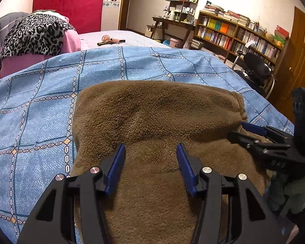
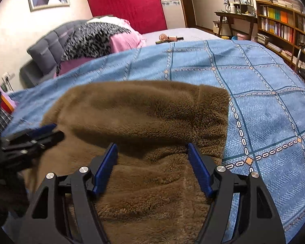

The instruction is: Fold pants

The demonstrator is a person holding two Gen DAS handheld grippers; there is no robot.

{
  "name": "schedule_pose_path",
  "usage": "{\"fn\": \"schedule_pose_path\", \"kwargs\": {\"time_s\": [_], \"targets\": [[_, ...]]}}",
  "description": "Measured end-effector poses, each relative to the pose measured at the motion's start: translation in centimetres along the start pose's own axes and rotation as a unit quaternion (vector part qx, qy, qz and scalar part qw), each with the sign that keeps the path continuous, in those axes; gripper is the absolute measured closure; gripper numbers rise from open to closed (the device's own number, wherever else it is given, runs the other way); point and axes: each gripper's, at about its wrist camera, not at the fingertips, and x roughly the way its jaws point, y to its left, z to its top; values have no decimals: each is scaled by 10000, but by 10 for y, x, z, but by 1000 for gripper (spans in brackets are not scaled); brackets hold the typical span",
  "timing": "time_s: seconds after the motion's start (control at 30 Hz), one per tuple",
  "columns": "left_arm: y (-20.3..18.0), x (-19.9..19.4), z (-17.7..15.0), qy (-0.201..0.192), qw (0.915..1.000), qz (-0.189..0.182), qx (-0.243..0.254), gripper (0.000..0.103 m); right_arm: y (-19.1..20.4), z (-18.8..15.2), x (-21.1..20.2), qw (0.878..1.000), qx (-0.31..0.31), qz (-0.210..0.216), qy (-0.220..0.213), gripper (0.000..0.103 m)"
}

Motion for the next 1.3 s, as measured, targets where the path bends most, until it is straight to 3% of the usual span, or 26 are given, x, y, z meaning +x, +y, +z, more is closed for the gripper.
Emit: {"fn": "schedule_pose_path", "kwargs": {"time_s": [0.2, 0.33, 0.43, 0.67, 1.0, 1.3], "targets": [[5, -2, 1, 47, 9998, -11, -202, 49, 3, -1, -5, 10000, -40, -33, -24, 29], [-3, -20, 3, 101, 9995, 192, -240, 28, 12, 1, -36, 9997, -33, 49, -236, 29], [-13, -35, 4, 141, 9976, 650, -187, 27, 18, -3, -55, 9996, -19, -53, -268, 29], [-31, -84, 0, -114, 9978, 608, -244, 10, 33, -16, -103, 9990, 95, -187, -390, 29], [-55, -156, -10, -604, 9938, 921, -171, 7, 69, -26, -172, 9957, -116, -454, -804, 18], [-69, -194, -25, -802, 9899, 1166, -58, 7, 82, -37, -204, 9944, 23, -466, -947, 17]]}}
